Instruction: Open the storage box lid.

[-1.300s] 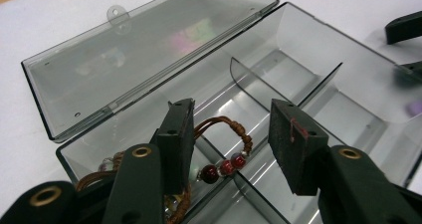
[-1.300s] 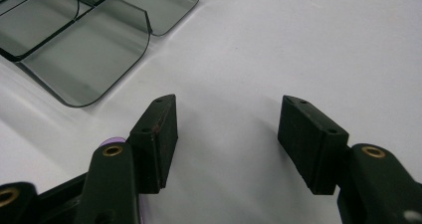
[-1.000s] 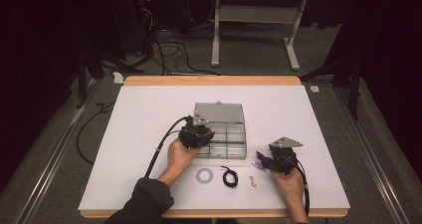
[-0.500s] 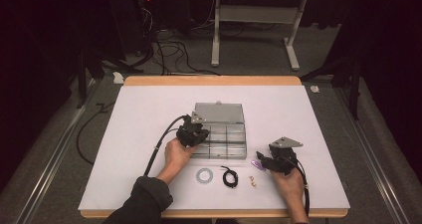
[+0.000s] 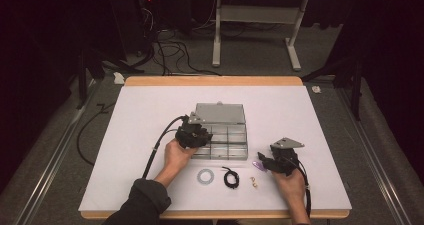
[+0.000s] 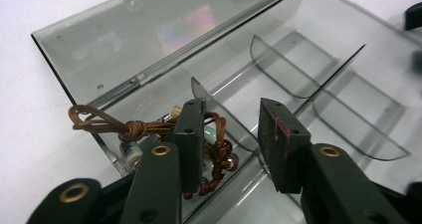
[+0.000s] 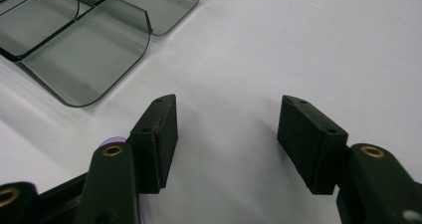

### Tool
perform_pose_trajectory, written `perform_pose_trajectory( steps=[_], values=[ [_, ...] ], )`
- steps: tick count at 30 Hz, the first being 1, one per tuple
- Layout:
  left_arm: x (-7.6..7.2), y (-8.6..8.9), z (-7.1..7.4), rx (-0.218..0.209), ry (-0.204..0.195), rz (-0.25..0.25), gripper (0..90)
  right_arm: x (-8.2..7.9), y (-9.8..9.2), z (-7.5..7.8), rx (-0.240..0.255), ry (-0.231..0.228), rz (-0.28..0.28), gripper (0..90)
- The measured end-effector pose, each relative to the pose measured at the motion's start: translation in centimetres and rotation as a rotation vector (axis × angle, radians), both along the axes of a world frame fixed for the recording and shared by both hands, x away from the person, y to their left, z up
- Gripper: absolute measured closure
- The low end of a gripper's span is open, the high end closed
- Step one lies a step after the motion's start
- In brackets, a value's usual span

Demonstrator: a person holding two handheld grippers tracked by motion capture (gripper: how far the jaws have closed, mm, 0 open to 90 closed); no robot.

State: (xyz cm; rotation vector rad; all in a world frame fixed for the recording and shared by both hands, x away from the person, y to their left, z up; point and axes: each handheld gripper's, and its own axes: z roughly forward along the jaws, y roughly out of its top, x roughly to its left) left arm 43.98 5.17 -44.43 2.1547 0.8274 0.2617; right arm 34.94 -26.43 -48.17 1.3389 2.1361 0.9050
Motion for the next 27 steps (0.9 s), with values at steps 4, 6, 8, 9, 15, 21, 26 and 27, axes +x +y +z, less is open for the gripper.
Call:
perform_pose_trajectory(
  steps=[4, 6, 8, 9, 15, 21, 26, 27],
  values=[
    [-0.4, 0.7, 0.9, -0.034, -0.022, 0.007, 63.2, 0.0, 0.0, 0.0, 0.0, 0.0, 0.0, 41.8],
    [-0.4, 1.0, 1.3, -0.043, -0.033, 0.015, 63.2, 0.0, 0.0, 0.0, 0.0, 0.0, 0.0, 41.8],
    [-0.5, 1.5, 1.6, -0.052, -0.047, 0.033, 63.4, 0.0, 0.0, 0.0, 0.0, 0.0, 0.0, 41.8],
    [-0.5, 1.8, 1.8, -0.054, -0.055, 0.044, 63.5, 0.0, 0.0, 0.0, 0.0, 0.0, 0.0, 41.8],
    [-0.1, 3.2, 2.3, -0.058, -0.087, 0.12, 63.0, 0.0, 0.0, 0.0, 0.0, 0.0, 0.0, 41.8],
    [1.1, 3.8, 1.8, -0.068, -0.064, 0.178, 61.8, 0.0, 0.0, 0.0, 0.002, 0.002, -0.001, 41.8],
    [2.1, 3.8, 0.8, -0.081, -0.034, 0.18, 75.1, 0.0, 0.0, 0.0, 0.0, 0.0, 0.0, 41.8],
    [2.2, 3.7, 0.6, -0.087, -0.038, 0.174, 80.1, 0.0, 0.0, 0.0, 0.001, 0.0, 0.0, 41.8]
  ],
)
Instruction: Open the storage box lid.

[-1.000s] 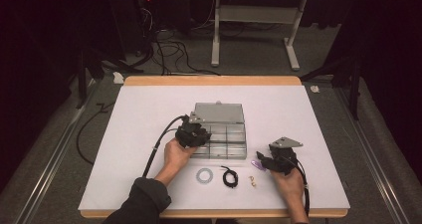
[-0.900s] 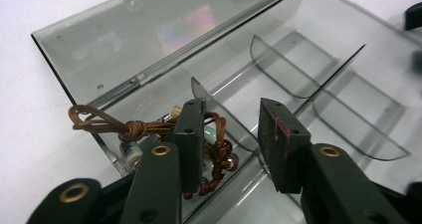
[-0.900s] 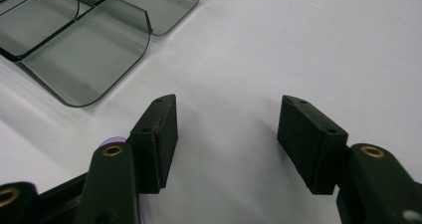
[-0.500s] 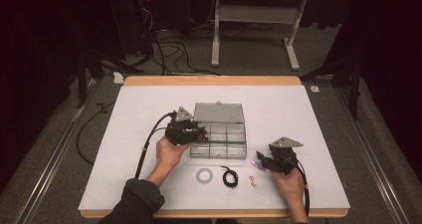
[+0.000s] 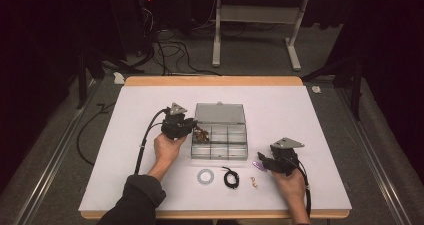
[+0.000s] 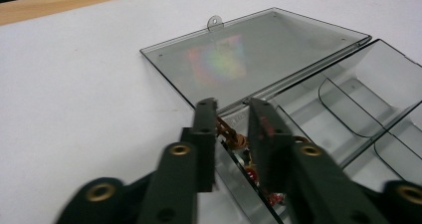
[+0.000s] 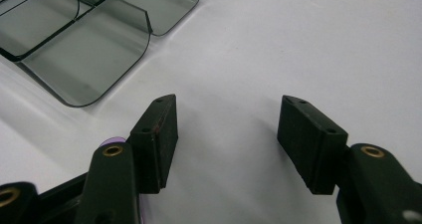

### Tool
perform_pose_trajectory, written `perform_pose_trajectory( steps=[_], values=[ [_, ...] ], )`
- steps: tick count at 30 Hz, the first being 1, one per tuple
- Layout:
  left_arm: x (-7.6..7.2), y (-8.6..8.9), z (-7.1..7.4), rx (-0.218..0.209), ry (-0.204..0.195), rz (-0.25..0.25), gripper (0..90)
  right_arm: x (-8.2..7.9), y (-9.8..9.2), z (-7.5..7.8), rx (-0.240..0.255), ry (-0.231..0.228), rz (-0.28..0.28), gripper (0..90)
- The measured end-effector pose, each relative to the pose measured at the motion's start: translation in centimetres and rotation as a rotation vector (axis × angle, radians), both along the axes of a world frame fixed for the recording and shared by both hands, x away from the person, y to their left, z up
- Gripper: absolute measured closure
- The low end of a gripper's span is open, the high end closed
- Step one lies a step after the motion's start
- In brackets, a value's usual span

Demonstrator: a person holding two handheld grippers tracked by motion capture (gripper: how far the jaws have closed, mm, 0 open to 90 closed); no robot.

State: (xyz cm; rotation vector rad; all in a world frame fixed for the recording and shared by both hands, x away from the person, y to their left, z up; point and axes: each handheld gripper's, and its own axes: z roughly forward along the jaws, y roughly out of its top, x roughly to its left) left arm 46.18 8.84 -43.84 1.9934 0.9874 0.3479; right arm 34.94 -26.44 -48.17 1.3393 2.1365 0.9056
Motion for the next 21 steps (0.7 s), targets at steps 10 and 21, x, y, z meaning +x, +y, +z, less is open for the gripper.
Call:
perform_pose_trajectory(
  steps=[10, 21],
  values=[
    [0.1, -1.3, -1.1, 0.046, 0.025, -0.055, 90.0, 0.0, 0.0, 0.0, -0.001, 0.0, 0.0, 41.8],
    [-1.4, -0.9, 0.3, 0.014, -0.02, -0.081, 68.7, 0.0, 0.0, 0.0, 0.002, 0.001, -0.003, 41.3]
  ],
)
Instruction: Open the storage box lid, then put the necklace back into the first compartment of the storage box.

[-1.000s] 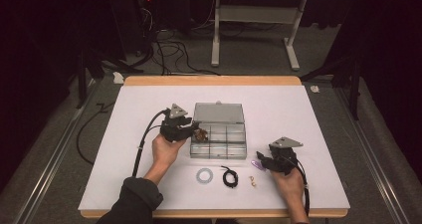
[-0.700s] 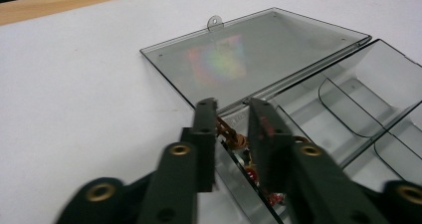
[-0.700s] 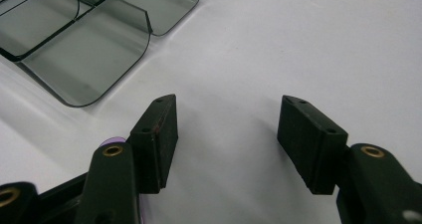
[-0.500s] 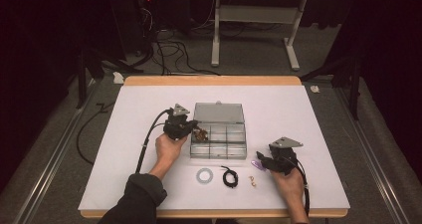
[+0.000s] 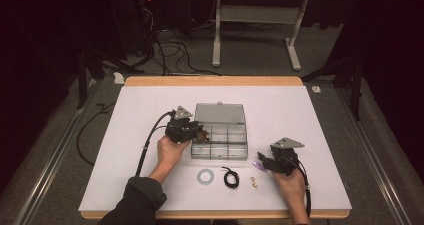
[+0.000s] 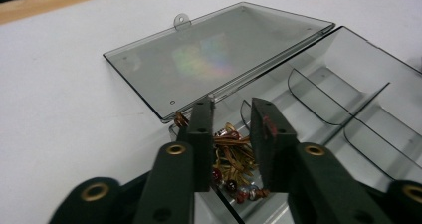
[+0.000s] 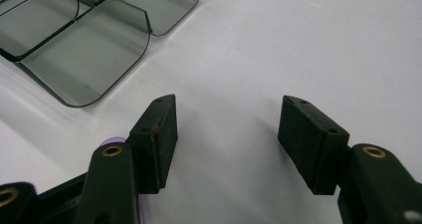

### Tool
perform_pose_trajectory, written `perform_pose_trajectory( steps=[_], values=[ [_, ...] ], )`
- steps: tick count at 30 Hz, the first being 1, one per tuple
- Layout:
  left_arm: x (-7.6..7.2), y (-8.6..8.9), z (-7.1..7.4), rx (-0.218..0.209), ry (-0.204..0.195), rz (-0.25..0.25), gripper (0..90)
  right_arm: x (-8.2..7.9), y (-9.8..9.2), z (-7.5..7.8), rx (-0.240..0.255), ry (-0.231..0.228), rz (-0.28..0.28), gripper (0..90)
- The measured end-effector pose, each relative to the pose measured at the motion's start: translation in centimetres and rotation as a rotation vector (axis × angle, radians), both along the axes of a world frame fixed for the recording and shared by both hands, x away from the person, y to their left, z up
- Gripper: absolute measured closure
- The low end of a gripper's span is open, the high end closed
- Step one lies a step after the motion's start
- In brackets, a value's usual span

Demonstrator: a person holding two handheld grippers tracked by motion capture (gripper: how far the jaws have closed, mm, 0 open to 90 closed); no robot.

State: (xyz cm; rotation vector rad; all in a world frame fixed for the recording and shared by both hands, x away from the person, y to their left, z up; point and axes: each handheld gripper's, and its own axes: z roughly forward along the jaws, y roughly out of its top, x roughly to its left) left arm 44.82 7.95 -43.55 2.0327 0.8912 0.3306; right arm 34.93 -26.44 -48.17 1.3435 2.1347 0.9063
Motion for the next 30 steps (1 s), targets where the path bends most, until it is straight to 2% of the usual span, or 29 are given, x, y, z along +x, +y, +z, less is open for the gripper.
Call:
perform_pose_trajectory(
  steps=[4, 10, 18, 20, 25, 30],
  values=[
    [-0.9, 0.6, 0.7, -0.021, -0.01, -0.004, 60.5, 0.0, -0.1, 0.0, -0.002, 0.001, 0.004, 41.2],
    [-2.2, 1.7, 0.7, -0.032, -0.015, 0.003, 54.0, 0.0, 0.0, 0.0, 0.0, 0.001, 0.002, 41.0],
    [-4.0, 2.6, 1.0, -0.068, -0.017, -0.01, 51.1, 0.0, -0.1, 0.0, 0.003, 0.004, -0.001, 40.9],
    [-4.6, 2.6, 1.0, -0.061, -0.02, -0.02, 50.8, 0.0, -0.1, 0.0, 0.001, 0.003, 0.001, 40.9],
    [-5.9, 2.5, 1.0, -0.097, -0.03, -0.056, 51.1, 0.0, 0.0, 0.0, 0.001, 0.003, -0.001, 40.9],
    [-6.8, 1.9, 0.6, -0.118, -0.016, -0.093, 50.6, 0.0, 0.0, 0.0, 0.001, 0.003, -0.001, 41.0]
  ],
)
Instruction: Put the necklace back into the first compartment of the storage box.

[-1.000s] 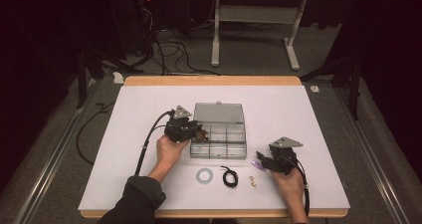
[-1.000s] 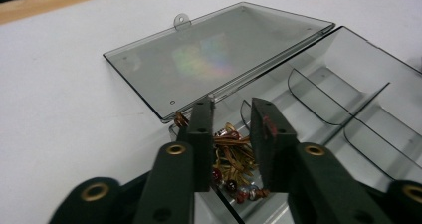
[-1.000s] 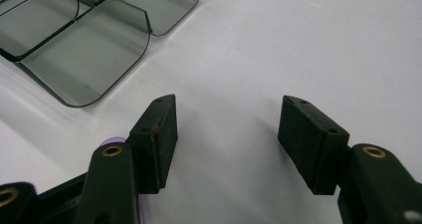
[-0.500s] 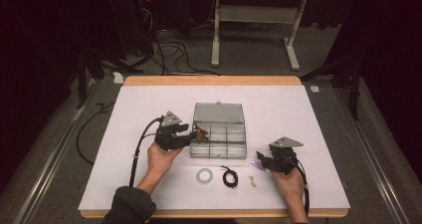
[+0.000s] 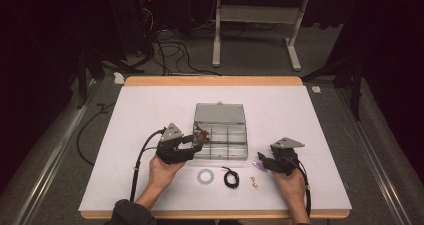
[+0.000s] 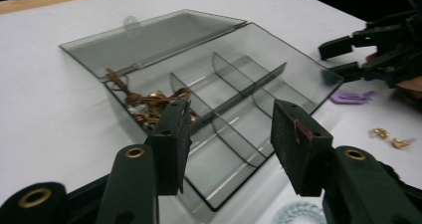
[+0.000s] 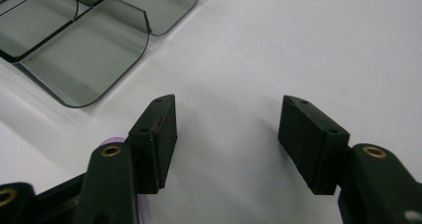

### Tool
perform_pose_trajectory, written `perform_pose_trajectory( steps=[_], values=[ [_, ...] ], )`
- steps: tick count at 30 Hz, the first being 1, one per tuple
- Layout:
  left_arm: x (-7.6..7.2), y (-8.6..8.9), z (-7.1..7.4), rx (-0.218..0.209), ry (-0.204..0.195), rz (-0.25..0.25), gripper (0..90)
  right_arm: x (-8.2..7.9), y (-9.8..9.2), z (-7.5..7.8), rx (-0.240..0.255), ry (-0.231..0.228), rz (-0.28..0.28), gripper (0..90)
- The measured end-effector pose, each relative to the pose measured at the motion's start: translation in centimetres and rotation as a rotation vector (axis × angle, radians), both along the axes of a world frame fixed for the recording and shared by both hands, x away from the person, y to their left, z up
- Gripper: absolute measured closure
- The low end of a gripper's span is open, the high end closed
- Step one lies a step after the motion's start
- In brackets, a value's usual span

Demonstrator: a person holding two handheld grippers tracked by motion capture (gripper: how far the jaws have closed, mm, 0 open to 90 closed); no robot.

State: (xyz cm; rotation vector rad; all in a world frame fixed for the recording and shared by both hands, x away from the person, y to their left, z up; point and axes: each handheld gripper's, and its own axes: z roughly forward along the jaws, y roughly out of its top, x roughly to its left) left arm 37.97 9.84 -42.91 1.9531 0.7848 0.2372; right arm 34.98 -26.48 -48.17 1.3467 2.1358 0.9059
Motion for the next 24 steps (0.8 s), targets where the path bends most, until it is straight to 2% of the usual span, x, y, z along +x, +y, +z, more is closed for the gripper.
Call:
perform_pose_trajectory(
  steps=[7, 13, 19, 24],
  values=[
    [-1.2, -1.3, -0.5, 0.0, 0.011, -0.051, 50.7, 0.0, 0.0, 0.0, 0.0, 0.0, 0.001, 41.0],
    [-2.5, -3.1, -0.9, 0.019, 0.01, -0.111, 51.0, 0.0, 0.0, 0.0, 0.001, 0.001, 0.0, 41.1],
    [-3.3, -4.6, -1.4, 0.015, 0.042, -0.135, 51.3, 0.0, 0.0, 0.0, 0.005, 0.003, -0.001, 41.1],
    [-3.6, -5.7, -2.0, 0.051, 0.048, -0.146, 51.7, 0.0, 0.0, 0.0, 0.007, 0.004, -0.001, 41.0]
  ],
)
